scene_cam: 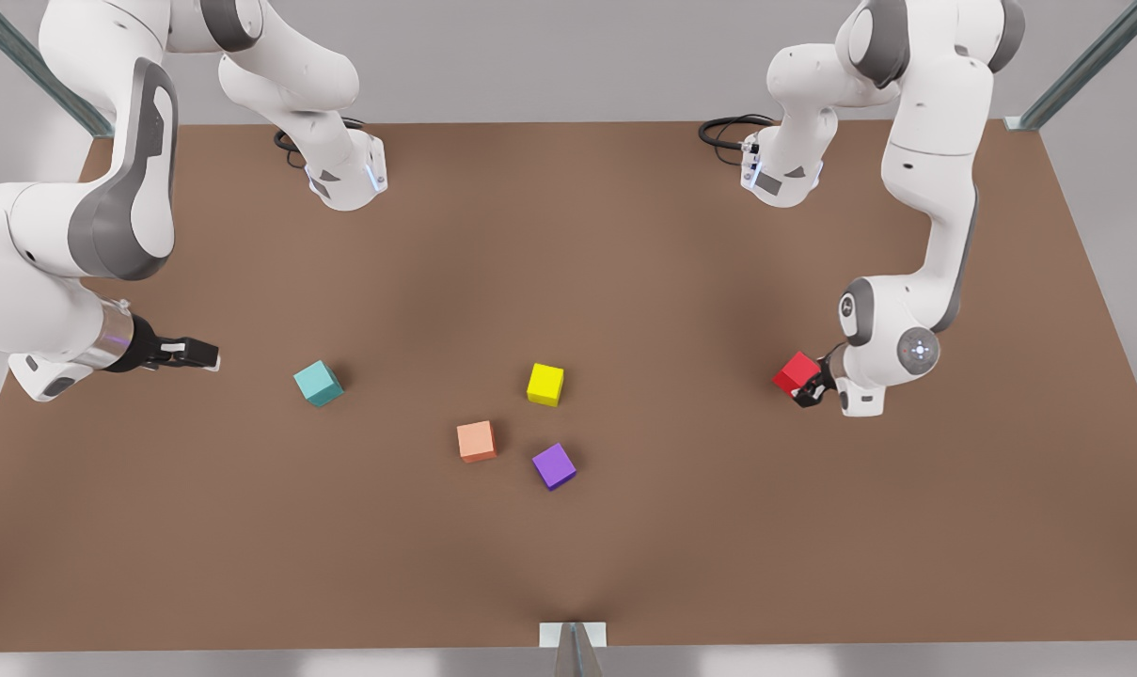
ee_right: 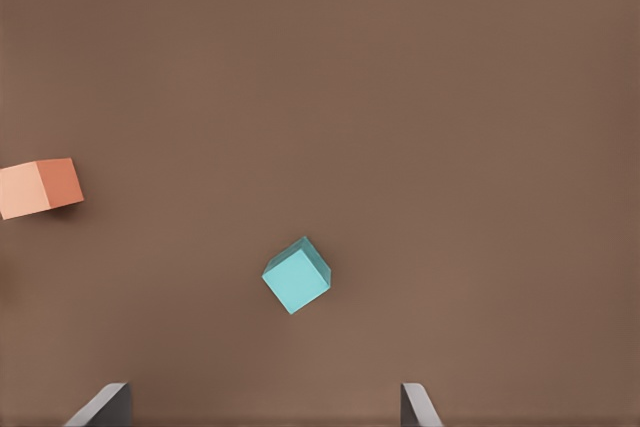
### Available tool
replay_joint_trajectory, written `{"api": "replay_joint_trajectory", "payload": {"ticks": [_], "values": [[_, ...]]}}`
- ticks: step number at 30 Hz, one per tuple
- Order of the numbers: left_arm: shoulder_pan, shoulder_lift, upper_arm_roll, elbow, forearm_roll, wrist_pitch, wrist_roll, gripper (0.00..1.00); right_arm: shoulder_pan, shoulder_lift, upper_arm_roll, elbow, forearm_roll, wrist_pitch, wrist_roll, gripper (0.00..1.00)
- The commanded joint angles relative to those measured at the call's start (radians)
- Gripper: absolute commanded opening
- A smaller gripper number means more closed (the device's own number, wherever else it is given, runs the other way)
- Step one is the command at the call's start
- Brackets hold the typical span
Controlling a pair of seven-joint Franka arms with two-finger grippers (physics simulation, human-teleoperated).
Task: Pick up red wooden cube and pass to hand red wooden cube and place in blue wooden cube
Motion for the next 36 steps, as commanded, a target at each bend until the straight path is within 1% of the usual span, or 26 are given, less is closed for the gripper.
{"api": "replay_joint_trajectory", "payload": {"ticks": [1,7,12,13,14,15,18,19,20,21,22,23,25,26,27,28,29,30,31,32,33,34,35,36], "values": [[0.000,0.007,0.000,0.000,0.001,0.020,-0.041,1.00,0.000,-0.001,0.000,0.000,0.001,-0.002,-0.002,1.00],[-0.011,0.059,0.000,-0.007,0.001,0.079,-0.031,1.00,0.000,-0.001,0.000,-0.005,-0.001,0.000,-0.002,1.00],[-0.011,0.065,0.000,-0.007,0.001,0.082,-0.031,0.99,0.000,-0.002,0.000,-0.006,-0.001,-0.002,-0.003,1.00],[-0.011,0.065,0.000,-0.005,0.001,0.083,-0.033,0.89,0.000,-0.002,0.000,-0.006,-0.001,-0.002,-0.003,1.00],[-0.011,0.065,0.000,-0.005,0.001,0.083,-0.033,0.70,0.000,-0.002,0.000,-0.006,0.001,-0.002,-0.003,1.00],[-0.011,0.063,-0.002,-0.005,0.001,0.083,-0.031,0.63,0.000,-0.002,0.000,-0.006,-0.001,-0.002,-0.003,1.00],[-0.017,0.039,-0.023,0.004,0.001,0.072,-0.036,0.63,0.000,-0.001,0.000,-0.006,-0.001,-0.002,-0.002,1.00],[-0.017,0.033,-0.041,0.021,0.000,0.068,-0.033,0.60,0.000,-0.001,0.000,-0.006,-0.001,-0.002,-0.003,1.00],[-0.017,0.027,-0.055,0.033,0.000,0.059,-0.031,0.60,0.000,-0.001,0.000,-0.006,-0.001,-0.002,-0.002,1.00],[-0.015,0.028,-0.063,0.105,-0.005,-0.018,-0.031,0.60,0.000,-0.001,0.000,-0.006,-0.001,-0.002,-0.003,1.00],[-0.002,0.051,-0.118,0.217,-0.006,-0.148,-0.036,0.60,0.000,0.001,0.000,-0.006,-0.001,-0.002,-0.003,1.00],[-0.002,0.085,-0.133,0.376,-0.005,-0.335,-0.047,0.60,0.000,0.001,0.000,-0.006,-0.001,-0.002,-0.003,1.00],[-0.002,0.144,-0.253,0.570,-0.063,-0.489,-0.045,0.60,0.000,0.013,0.002,-0.006,-0.001,-0.002,-0.012,1.00],[-0.003,0.189,-0.379,0.662,-0.069,-0.520,-0.041,0.60,0.000,0.070,0.005,0.006,0.009,0.001,-0.283,1.00],[-0.005,0.255,-0.454,0.748,-0.146,-0.518,-0.041,0.60,-0.005,0.129,0.002,0.017,0.126,0.008,-0.503,1.00],[-0.005,0.370,-0.543,0.886,-0.155,-0.512,-0.027,0.60,-0.006,0.220,0.002,0.040,0.297,0.006,-0.621,1.00],[-0.005,0.459,-0.612,0.996,-0.155,-0.489,0.010,0.60,-0.005,0.270,0.003,0.049,0.415,0.006,-0.750,1.00],[-0.015,0.516,-0.644,1.076,-0.155,-0.468,0.163,0.60,-0.005,0.326,0.005,0.063,0.512,0.008,-0.863,1.00],[-0.017,0.546,-0.673,1.086,-0.187,-0.417,0.171,0.60,-0.005,0.373,0.021,0.079,0.608,0.008,-0.955,1.00],[-0.015,0.571,-0.684,1.089,-0.288,-0.354,0.212,0.60,-0.005,0.442,0.058,0.161,0.674,0.009,-1.028,1.00],[-0.015,0.593,-0.684,1.089,-0.432,-0.320,0.304,0.60,-0.005,0.468,0.126,0.213,0.705,0.012,-1.031,1.00],[-0.015,0.609,-0.684,1.090,-0.468,-0.303,0.331,0.60,-0.005,0.472,0.130,0.213,0.748,0.024,-1.046,1.00],[-0.017,0.611,-0.686,1.090,-0.470,-0.283,0.331,0.60,-0.005,0.476,0.158,0.213,0.754,0.049,-1.129,1.00],[-0.015,0.611,-0.684,1.090,-0.485,-0.283,0.334,0.60,-0.005,0.478,0.167,0.213,0.762,0.070,-1.177,1.00]]}}
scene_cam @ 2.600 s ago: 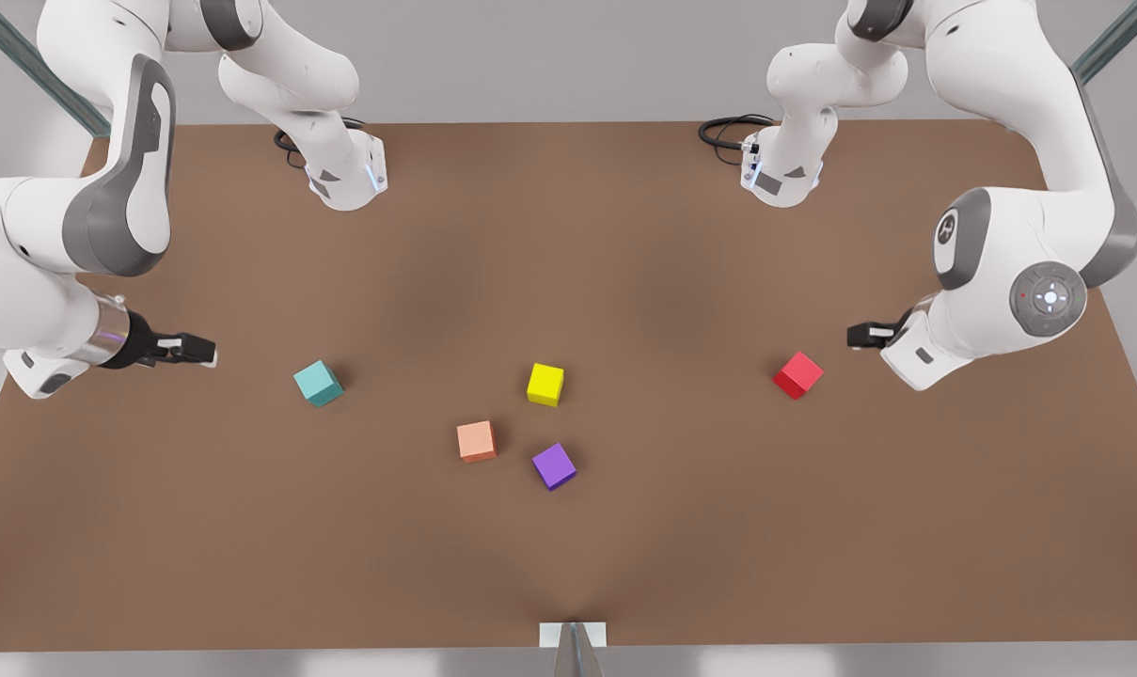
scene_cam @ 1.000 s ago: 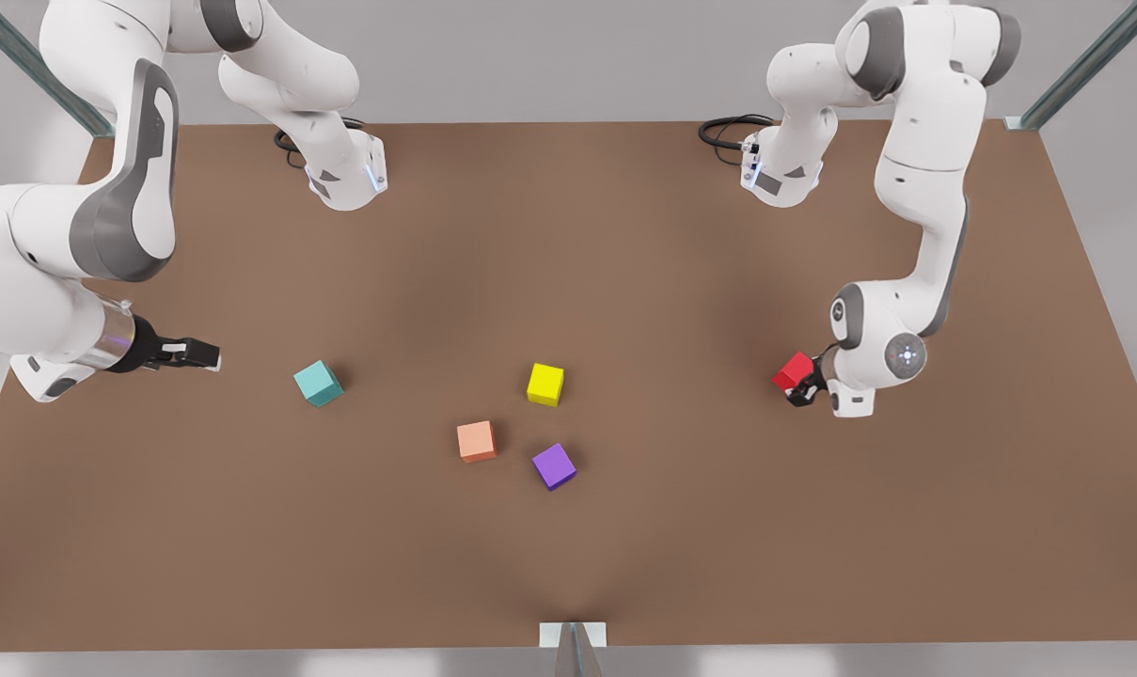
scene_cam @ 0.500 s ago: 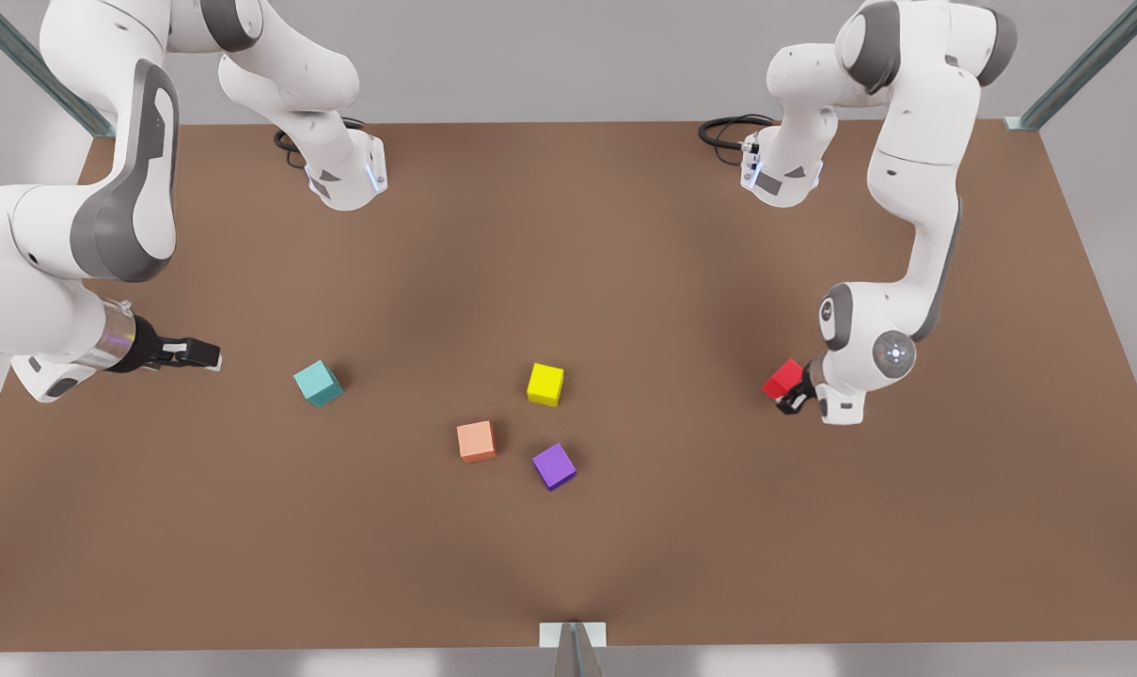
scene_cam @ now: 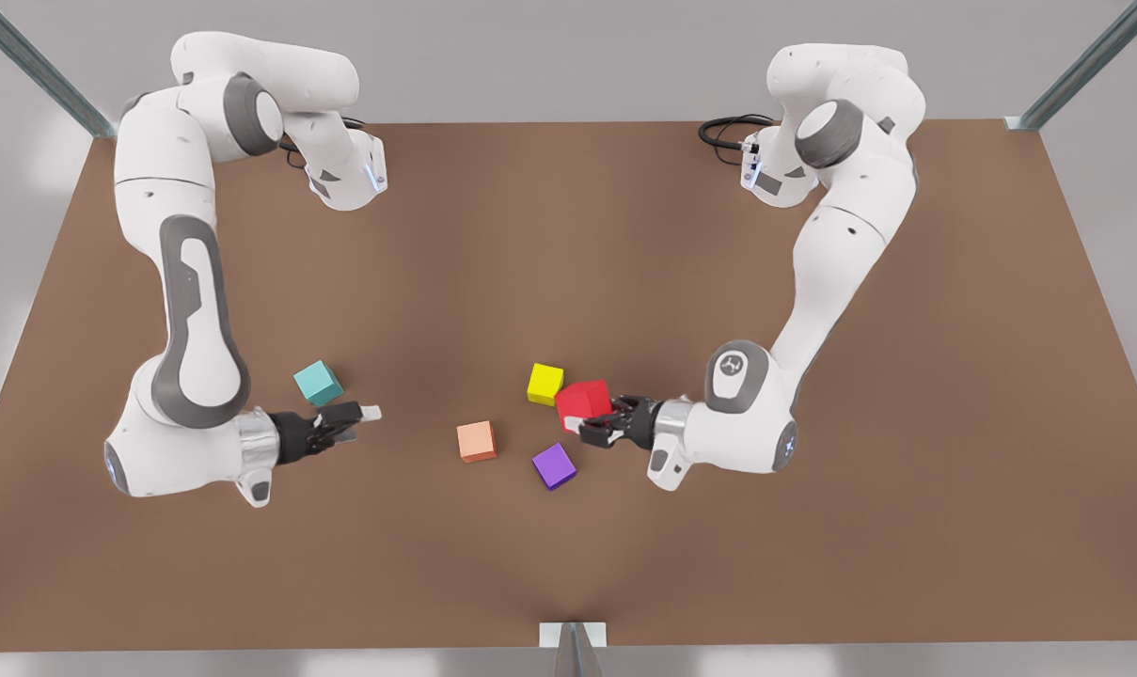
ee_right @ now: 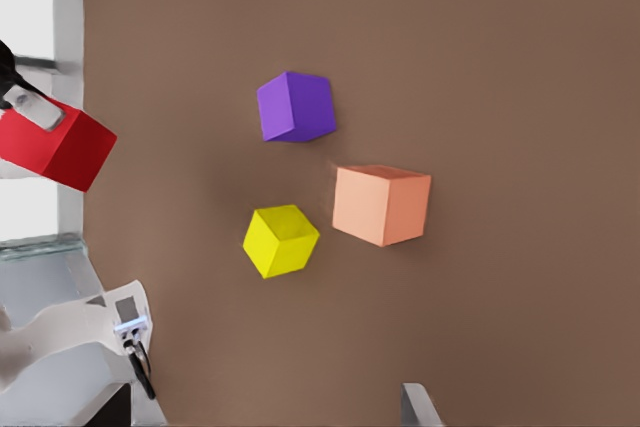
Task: Pick up red wooden cube and pass to hand red wooden cube and place in blue wooden cube
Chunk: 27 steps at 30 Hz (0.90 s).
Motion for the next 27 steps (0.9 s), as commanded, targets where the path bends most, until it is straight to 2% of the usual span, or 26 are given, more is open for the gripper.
{"api": "replay_joint_trajectory", "payload": {"ticks": [1,5,9,12,23,27], "values": [[0.000,0.005,-0.002,0.001,-0.118,0.042,0.290,0.60,0.000,0.014,0.026,0.006,0.136,0.066,-0.801,1.00],[-0.003,0.056,-0.011,-0.003,-0.361,0.040,0.574,0.60,0.006,0.086,0.147,0.021,0.256,0.186,-1.036,1.00],[-0.030,0.101,-0.017,-0.005,-0.405,0.180,1.060,0.59,0.052,0.126,0.165,0.023,0.368,0.206,-1.257,1.00],[-0.050,0.108,-0.031,0.003,-0.408,0.298,1.139,0.59,0.075,0.142,0.165,0.020,0.383,0.207,-1.331,1.00],[-0.079,0.125,-0.031,0.030,-0.411,0.329,1.162,0.60,0.098,0.140,0.164,-0.036,0.462,0.213,-1.489,1.00],[-0.081,0.125,-0.031,0.029,-0.455,0.341,1.162,0.60,0.122,0.160,0.165,-0.036,0.505,0.304,-1.486,1.00]]}}
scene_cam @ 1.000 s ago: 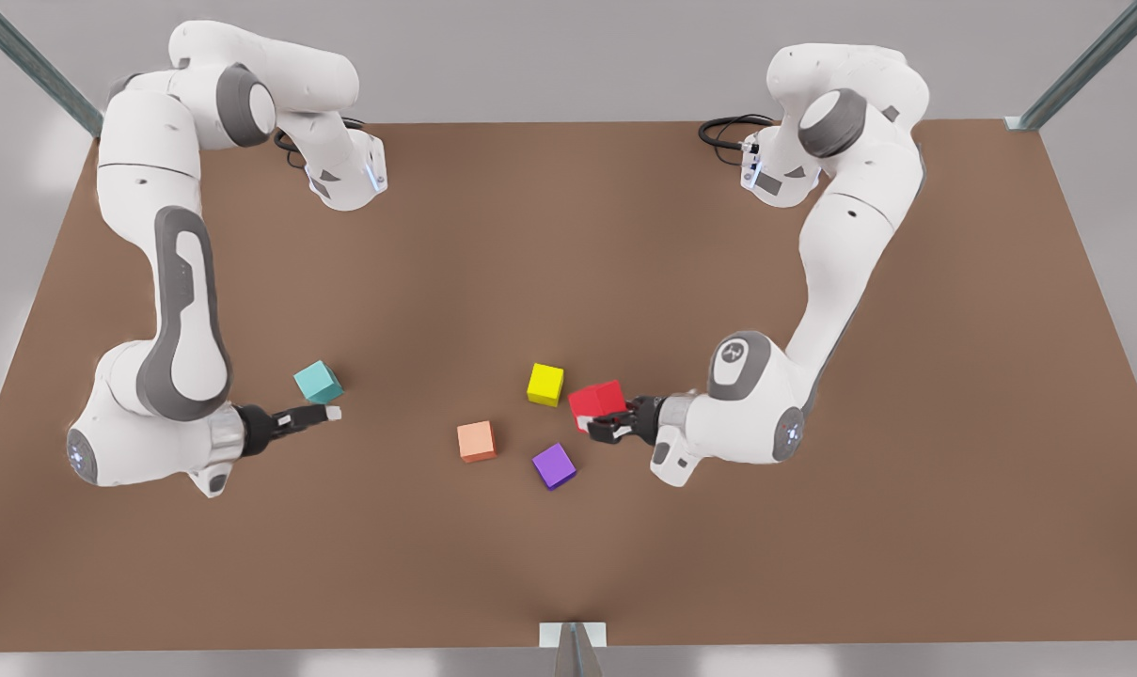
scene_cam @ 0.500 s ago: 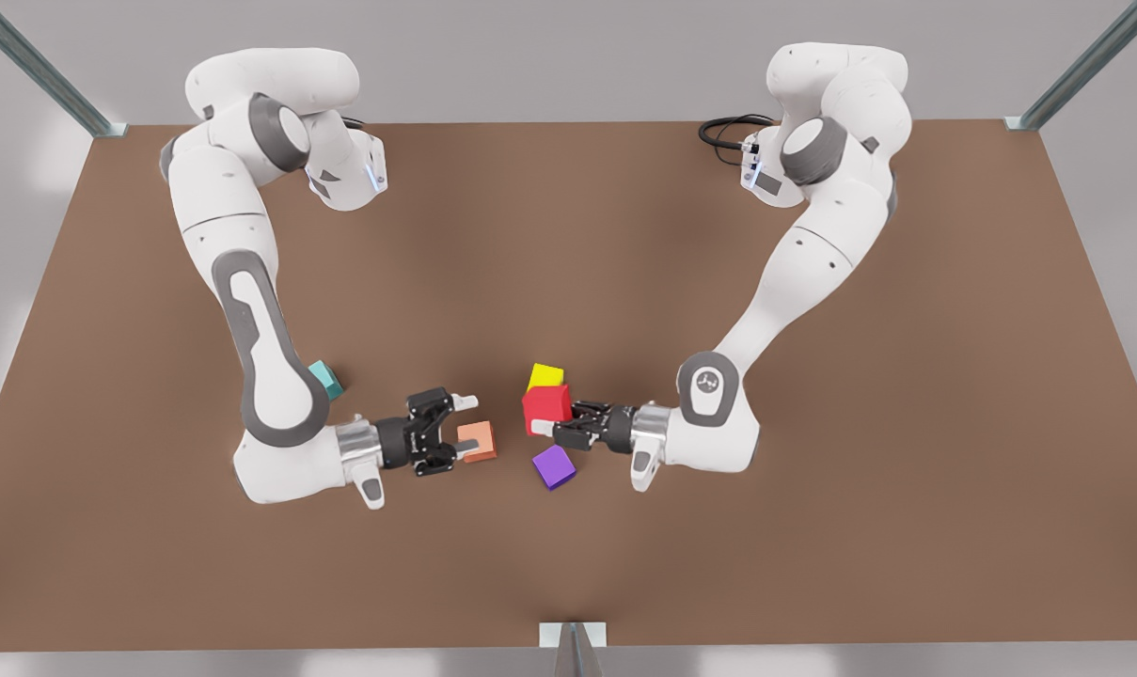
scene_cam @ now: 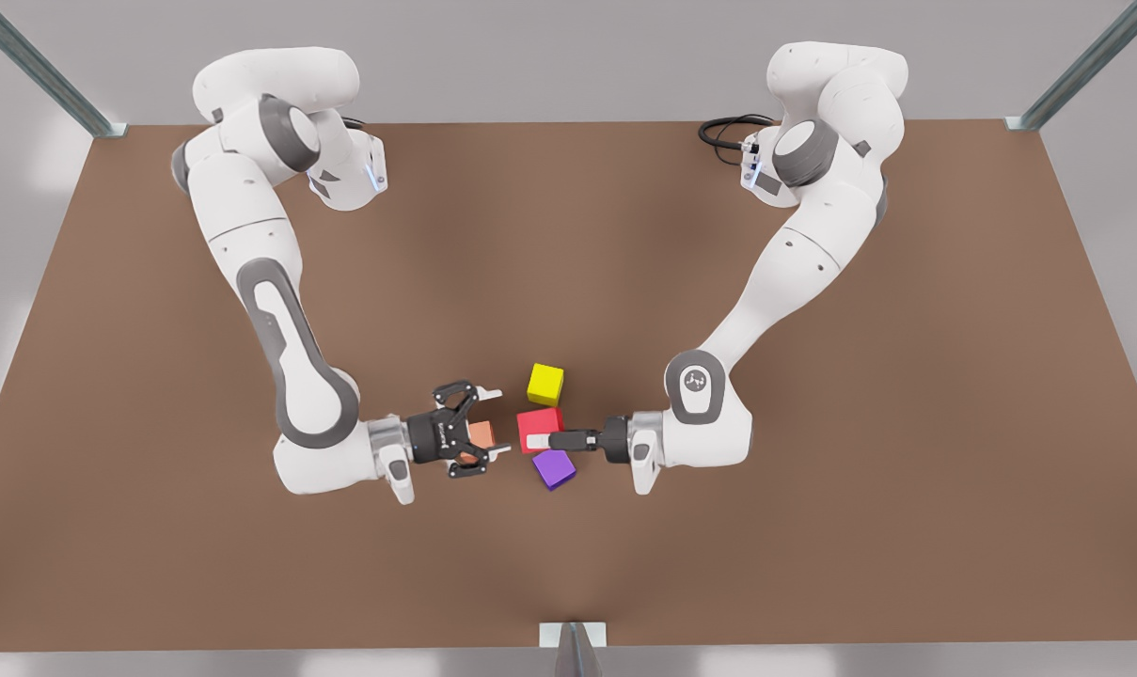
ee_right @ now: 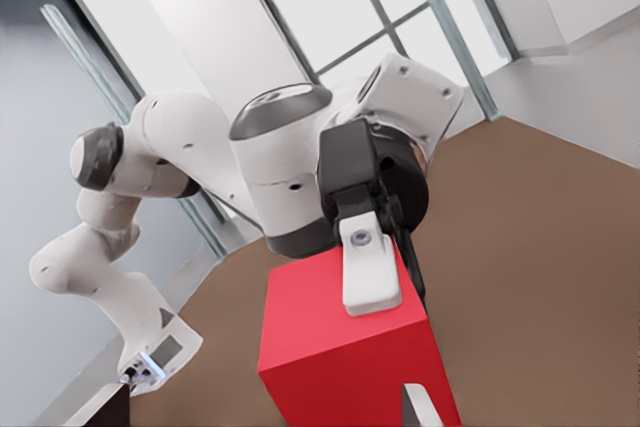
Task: Pick up red wooden cube and pass to hand red wooden cube and place in blue wooden cube
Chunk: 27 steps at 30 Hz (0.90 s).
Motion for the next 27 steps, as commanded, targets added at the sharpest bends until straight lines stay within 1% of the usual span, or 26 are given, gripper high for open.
{"api": "replay_joint_trajectory", "payload": {"ticks": [1,17,27], "values": [[-0.001,-0.002,-0.001,-0.001,-0.037,0.020,0.359,0.60,0.006,0.006,-0.001,0.002,0.030,0.069,-0.416,1.00],[-0.005,-0.002,-0.001,-0.005,-0.040,0.020,0.359,0.60,0.029,0.041,-0.001,0.012,0.069,0.139,-0.414,1.00],[-0.005,-0.002,-0.001,-0.006,-0.040,0.020,0.359,0.60,0.045,0.041,0.012,0.008,0.096,0.142,-0.414,1.00]]}}
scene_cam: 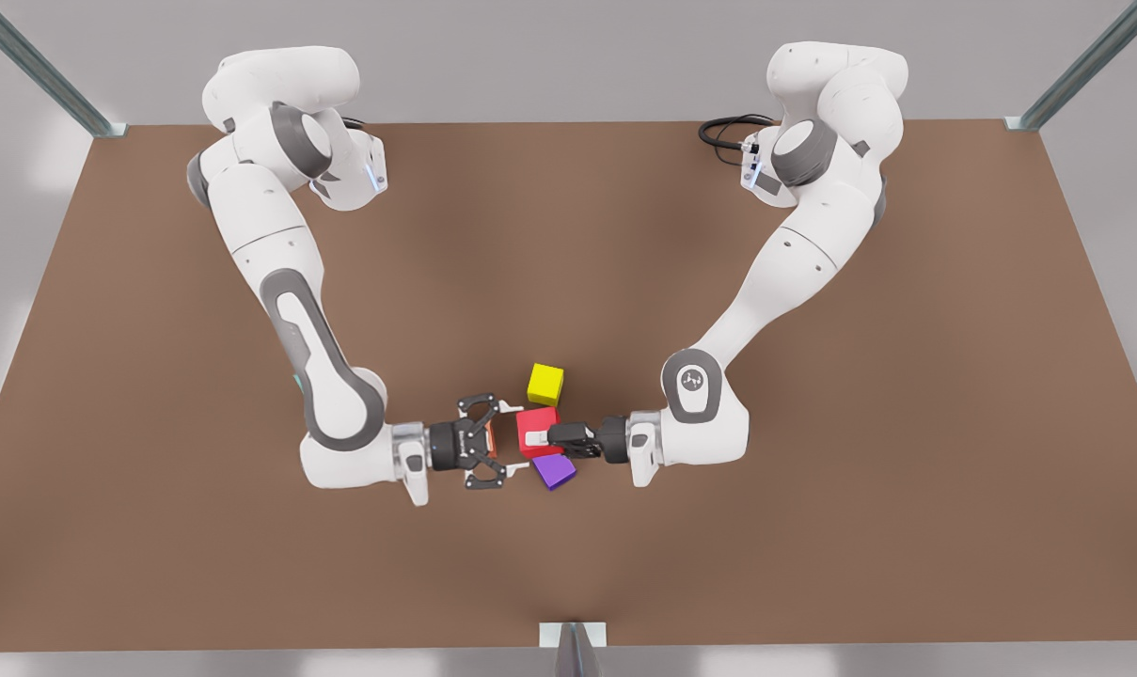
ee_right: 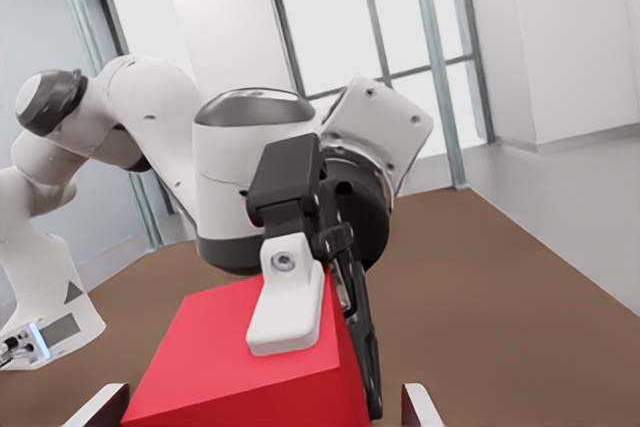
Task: Pick up red wooden cube and pass to hand red wooden cube and place in blue wooden cube
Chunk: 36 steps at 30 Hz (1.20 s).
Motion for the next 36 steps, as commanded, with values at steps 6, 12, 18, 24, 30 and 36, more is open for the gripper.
{"api": "replay_joint_trajectory", "payload": {"ticks": [6,12,18,24,30,36], "values": [[0.000,-0.002,-0.001,0.000,-0.014,-0.007,0.117,0.60,0.034,0.006,0.002,0.000,0.035,0.051,-0.091,1.00],[0.000,-0.002,-0.001,0.000,-0.014,-0.007,0.117,0.60,0.061,0.011,0.004,0.005,0.066,0.093,-0.083,0.79],[0.000,-0.002,-0.001,0.000,-0.012,-0.007,0.117,0.65,0.060,0.008,0.000,0.008,0.063,0.093,-0.079,0.54],[0.000,0.000,-0.001,0.000,-0.012,-0.007,0.117,1.00,0.058,0.003,-0.001,0.008,0.061,0.093,-0.065,0.51],[0.164,-0.023,0.001,0.000,0.097,-0.191,0.061,1.00,0.015,0.000,-0.006,-0.003,0.003,0.068,-0.065,0.51],[0.505,-0.413,-0.010,0.005,1.159,-0.995,-0.143,1.00,-0.163,-0.110,-0.058,-0.040,-0.816,-0.104,0.240,0.52]]}}
